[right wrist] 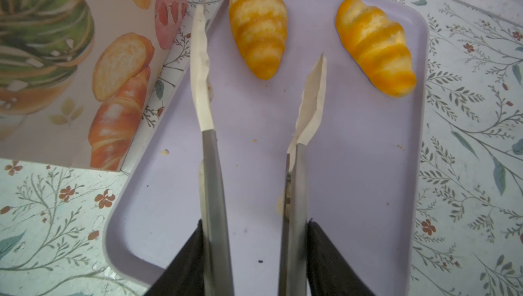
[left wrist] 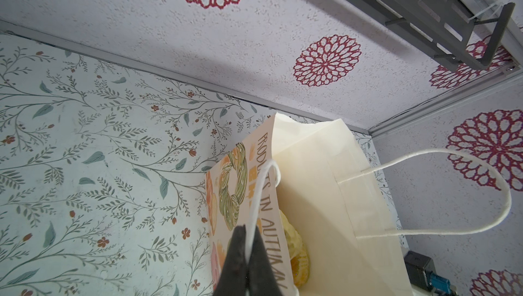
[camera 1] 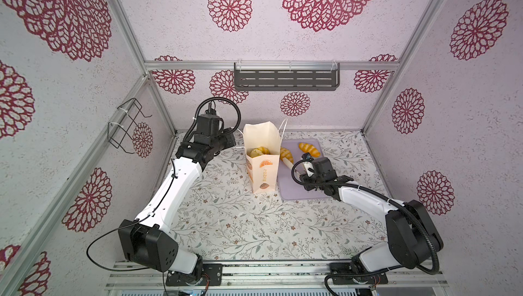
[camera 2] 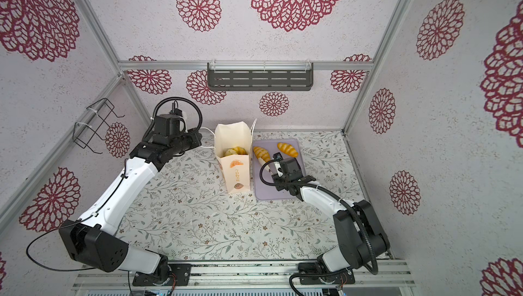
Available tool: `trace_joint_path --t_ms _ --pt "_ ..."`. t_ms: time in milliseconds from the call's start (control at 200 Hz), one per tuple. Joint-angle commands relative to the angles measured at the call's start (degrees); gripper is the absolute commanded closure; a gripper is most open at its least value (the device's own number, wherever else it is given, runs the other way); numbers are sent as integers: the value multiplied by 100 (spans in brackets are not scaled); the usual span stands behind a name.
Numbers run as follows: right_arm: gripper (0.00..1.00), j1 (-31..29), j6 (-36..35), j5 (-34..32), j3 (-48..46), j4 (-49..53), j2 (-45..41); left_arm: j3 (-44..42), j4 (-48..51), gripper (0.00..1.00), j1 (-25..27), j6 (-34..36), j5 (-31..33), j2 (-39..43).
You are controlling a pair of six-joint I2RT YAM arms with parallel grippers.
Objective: Place the fake bread into the paper bag
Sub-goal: 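Lower the open tongs with the right gripper around the nearer striped bun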
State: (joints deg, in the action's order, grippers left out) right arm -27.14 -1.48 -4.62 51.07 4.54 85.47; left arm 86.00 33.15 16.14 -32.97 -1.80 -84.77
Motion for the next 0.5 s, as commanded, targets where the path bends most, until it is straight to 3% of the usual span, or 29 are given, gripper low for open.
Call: trace_joint_path --t_ms 0,495 --pt "45 32 -203 -4 328 -185 137 49 -54 100 -26 75 57 62" --pt "46 37 -241 -88 1152 15 1270 56 -46 100 -41 93 67 46"
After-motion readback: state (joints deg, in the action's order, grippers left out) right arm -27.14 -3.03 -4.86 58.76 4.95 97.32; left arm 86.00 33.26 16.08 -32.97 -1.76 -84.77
